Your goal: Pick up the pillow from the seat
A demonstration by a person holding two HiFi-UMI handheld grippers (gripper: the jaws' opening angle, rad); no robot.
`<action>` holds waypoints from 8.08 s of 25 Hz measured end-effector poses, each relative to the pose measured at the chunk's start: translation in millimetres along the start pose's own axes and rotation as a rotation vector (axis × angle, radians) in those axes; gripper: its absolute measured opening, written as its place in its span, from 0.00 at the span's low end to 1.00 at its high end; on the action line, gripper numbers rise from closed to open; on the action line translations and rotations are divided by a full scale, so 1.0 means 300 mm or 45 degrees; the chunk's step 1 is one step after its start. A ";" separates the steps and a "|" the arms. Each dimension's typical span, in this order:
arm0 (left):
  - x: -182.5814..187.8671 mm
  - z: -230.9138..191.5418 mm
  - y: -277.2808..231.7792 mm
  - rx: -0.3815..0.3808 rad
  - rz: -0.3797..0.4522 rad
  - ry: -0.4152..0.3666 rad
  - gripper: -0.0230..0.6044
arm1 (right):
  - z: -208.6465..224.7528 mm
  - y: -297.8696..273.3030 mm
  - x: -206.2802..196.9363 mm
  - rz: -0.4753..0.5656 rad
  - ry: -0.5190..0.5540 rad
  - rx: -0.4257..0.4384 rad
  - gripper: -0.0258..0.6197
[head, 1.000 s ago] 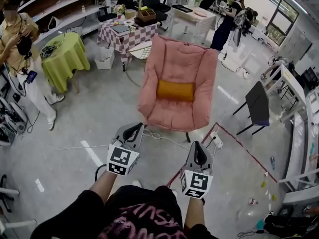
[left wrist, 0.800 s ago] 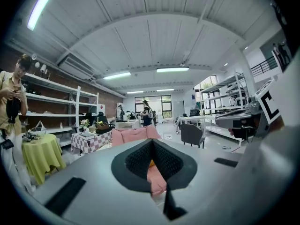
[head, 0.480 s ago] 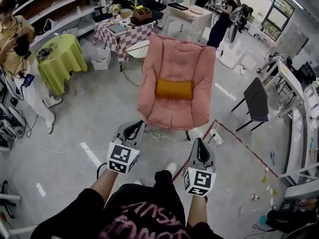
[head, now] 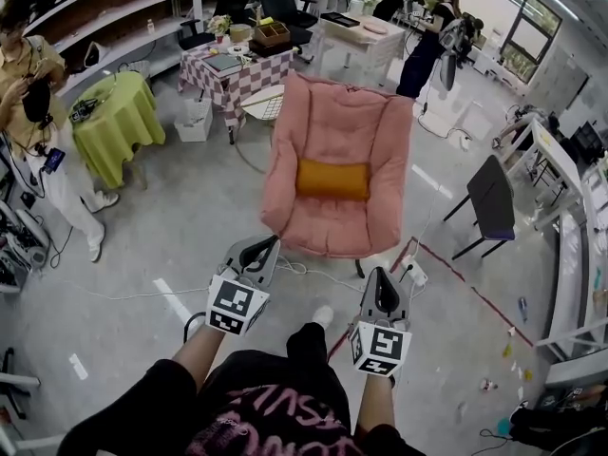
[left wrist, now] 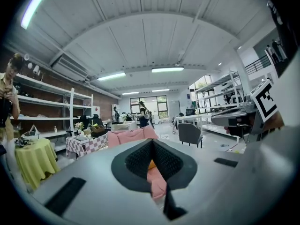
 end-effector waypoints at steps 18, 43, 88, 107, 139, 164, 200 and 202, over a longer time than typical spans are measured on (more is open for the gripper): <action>0.009 -0.076 -0.258 0.095 -0.024 0.037 0.05 | 0.122 -0.267 -0.024 0.037 0.044 0.041 0.07; -0.075 -0.159 -0.800 0.146 -0.159 0.080 0.05 | 0.345 -0.740 -0.254 -0.113 -0.004 0.083 0.07; -0.064 -0.192 -1.241 0.239 -0.248 -0.026 0.05 | 0.639 -1.175 -0.405 -0.169 -0.078 0.144 0.07; -0.191 -0.396 -1.370 0.242 -0.325 0.068 0.05 | 0.556 -1.349 -0.491 -0.270 -0.137 0.157 0.07; -0.511 -0.620 -1.661 0.304 -0.403 0.202 0.05 | 0.414 -1.688 -0.782 -0.373 -0.061 0.260 0.07; -0.866 -0.793 -1.806 0.349 -0.508 0.227 0.05 | 0.269 -1.907 -1.129 -0.489 -0.062 0.310 0.07; -1.187 -0.909 -1.992 0.342 -0.696 0.491 0.52 | 0.219 -2.112 -1.491 -0.683 -0.039 0.419 0.40; -1.194 -0.911 -1.998 0.356 -0.703 0.493 0.54 | 0.227 -2.120 -1.512 -0.703 -0.033 0.420 0.43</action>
Point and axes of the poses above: the fingertips, and each gripper's own axes: y backward along the fingers, z to its right, x out of its top, the point moved 1 cm from there along y, backward along the fingers, and after that the axes turned 14 degrees about y, right-handed, at the moved point
